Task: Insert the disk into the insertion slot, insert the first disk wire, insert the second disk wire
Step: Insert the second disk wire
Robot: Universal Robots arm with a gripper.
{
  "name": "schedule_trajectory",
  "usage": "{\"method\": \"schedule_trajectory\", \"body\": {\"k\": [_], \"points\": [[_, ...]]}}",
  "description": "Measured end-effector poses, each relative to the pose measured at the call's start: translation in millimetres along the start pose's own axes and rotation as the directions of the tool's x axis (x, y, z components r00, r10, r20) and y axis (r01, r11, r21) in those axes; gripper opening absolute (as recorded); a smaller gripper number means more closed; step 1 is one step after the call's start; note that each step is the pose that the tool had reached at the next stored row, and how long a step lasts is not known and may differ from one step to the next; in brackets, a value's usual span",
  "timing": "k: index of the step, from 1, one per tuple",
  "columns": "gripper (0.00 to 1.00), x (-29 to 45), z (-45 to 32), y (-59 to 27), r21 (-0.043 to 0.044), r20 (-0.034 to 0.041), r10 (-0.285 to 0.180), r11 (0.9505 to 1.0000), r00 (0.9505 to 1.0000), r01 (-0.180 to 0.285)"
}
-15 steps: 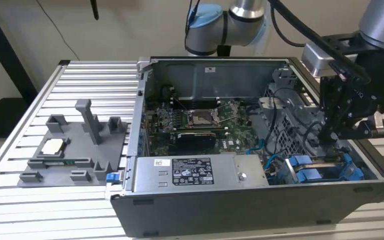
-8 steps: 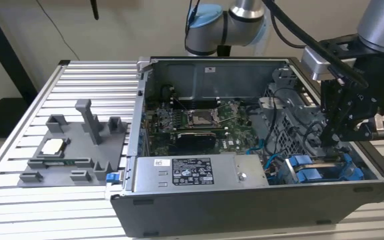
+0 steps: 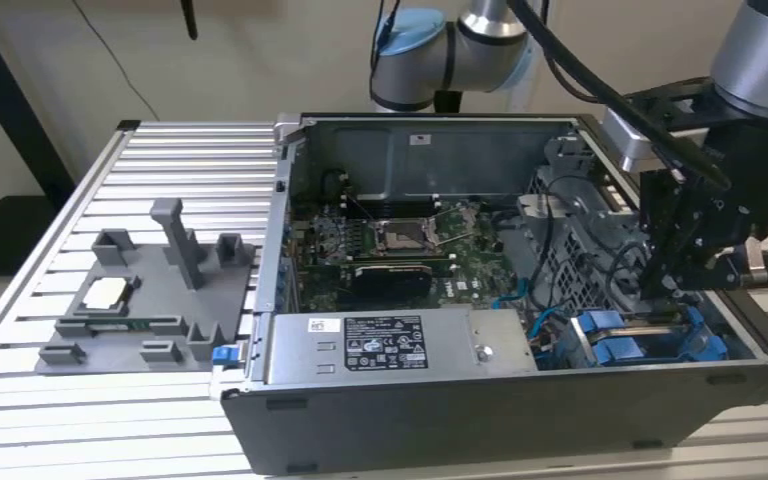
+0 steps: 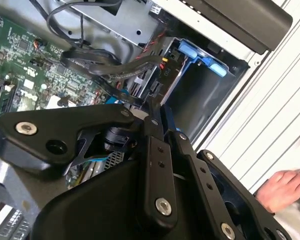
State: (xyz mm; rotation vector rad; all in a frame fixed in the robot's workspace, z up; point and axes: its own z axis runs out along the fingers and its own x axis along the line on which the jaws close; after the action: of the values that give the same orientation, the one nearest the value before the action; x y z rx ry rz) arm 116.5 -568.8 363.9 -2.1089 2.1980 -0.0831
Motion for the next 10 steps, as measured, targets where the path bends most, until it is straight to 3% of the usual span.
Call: {"method": "schedule_trajectory", "body": {"k": [3, 10], "points": [[0.16, 0.6, 4.1, 0.0, 0.0001, 0.0001, 0.001, 1.0000, 1.0000, -0.001], [0.16, 0.6, 5.5, 0.0, 0.0007, 0.0003, 0.000, 1.0000, 1.0000, 0.000]]}}
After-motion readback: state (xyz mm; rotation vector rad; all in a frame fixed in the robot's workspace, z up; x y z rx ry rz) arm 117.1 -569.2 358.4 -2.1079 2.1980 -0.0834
